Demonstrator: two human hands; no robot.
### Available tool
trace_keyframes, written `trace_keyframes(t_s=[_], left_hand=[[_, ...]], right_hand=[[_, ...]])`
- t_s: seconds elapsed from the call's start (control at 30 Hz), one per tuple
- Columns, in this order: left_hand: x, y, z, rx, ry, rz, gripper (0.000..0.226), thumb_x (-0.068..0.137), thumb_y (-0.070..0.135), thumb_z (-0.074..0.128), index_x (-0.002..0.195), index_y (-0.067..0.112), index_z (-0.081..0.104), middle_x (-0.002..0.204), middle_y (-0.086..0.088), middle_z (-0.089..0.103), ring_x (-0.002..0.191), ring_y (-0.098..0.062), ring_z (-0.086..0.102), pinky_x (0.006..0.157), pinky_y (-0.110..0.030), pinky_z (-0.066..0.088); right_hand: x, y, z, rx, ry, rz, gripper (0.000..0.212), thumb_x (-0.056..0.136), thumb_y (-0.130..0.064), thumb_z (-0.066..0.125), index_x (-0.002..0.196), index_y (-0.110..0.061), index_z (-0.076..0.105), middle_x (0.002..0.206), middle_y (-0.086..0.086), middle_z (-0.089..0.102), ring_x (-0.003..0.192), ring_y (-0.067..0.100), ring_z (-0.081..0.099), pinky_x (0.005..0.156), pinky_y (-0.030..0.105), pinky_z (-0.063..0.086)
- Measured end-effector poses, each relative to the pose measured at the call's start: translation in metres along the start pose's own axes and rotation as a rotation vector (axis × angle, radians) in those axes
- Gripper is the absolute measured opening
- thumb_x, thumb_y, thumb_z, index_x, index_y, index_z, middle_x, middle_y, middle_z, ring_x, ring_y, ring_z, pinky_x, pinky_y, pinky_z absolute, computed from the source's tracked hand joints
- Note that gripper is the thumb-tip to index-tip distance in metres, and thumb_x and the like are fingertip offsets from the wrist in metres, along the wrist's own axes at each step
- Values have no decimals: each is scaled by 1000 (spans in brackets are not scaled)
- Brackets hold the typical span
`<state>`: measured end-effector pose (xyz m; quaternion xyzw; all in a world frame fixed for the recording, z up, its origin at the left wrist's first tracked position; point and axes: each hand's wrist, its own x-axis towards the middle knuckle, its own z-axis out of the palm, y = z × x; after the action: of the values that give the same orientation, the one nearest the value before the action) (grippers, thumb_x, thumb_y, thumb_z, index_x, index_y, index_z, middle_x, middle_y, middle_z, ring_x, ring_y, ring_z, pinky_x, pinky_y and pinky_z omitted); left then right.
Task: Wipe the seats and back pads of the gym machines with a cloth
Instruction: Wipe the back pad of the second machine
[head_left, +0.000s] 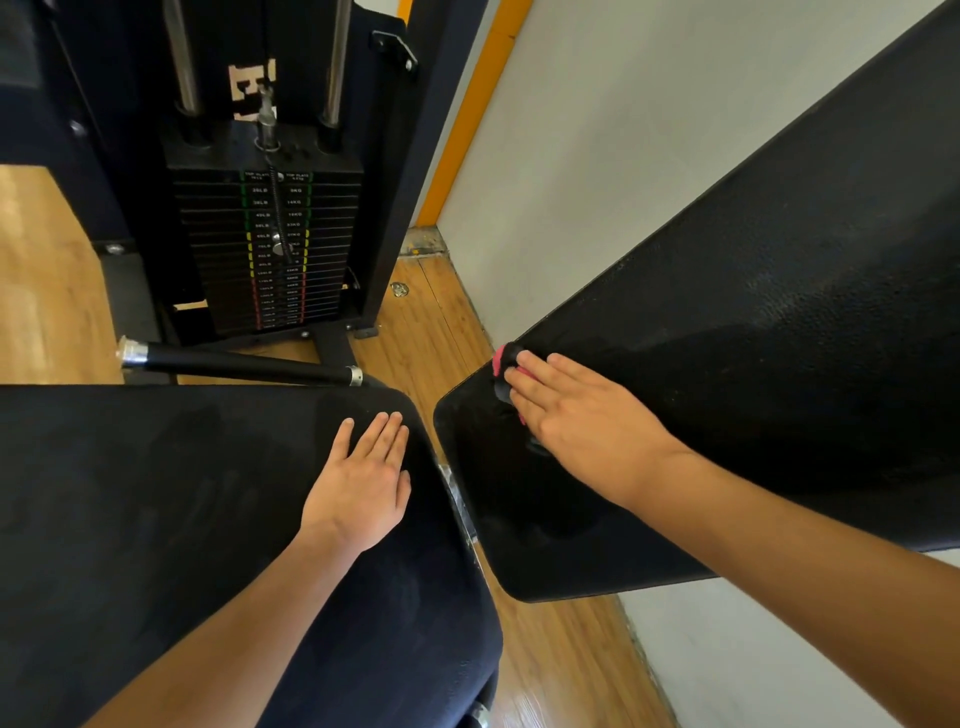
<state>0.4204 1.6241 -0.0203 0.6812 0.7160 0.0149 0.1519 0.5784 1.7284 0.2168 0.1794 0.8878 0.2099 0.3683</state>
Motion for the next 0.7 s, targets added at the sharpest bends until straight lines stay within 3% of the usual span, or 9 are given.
trace_keyframes(t_s=[0.1, 0.27, 0.43, 0.7], left_hand=[[1, -1, 2, -5, 22, 7, 72, 98, 44, -3, 162, 13, 11, 170, -5, 1, 158, -19, -3, 128, -51, 0], [1, -1, 2, -16, 8, 13, 62, 108, 42, 12, 163, 13, 8, 171, -5, -2, 158, -20, -7, 128, -51, -2], [2, -1, 4, 1, 13, 15, 63, 108, 43, 13, 163, 11, 6, 171, -6, -2, 158, -21, -8, 128, -52, -2], [2, -1, 5, -6, 48, 16, 65, 105, 42, 4, 163, 13, 8, 171, -5, -1, 158, -19, -6, 128, -51, -1]], right_hand=[[20, -13, 7, 10, 17, -6, 58, 103, -18, 32, 154, -7, 9, 164, 12, -1, 150, 29, -9, 123, 44, -1], [59, -39, 16, 50, 16, 19, 56, 103, -20, 32, 154, -6, 13, 164, 12, 4, 151, 29, -4, 123, 45, 3], [94, -62, 27, 32, 12, 12, 53, 104, -22, 34, 153, -6, 22, 163, 14, 14, 151, 29, 4, 123, 44, 3], [74, -48, 15, -121, -17, -24, 50, 101, -25, 43, 147, -6, 39, 157, 17, 30, 148, 32, 21, 122, 45, 10]])
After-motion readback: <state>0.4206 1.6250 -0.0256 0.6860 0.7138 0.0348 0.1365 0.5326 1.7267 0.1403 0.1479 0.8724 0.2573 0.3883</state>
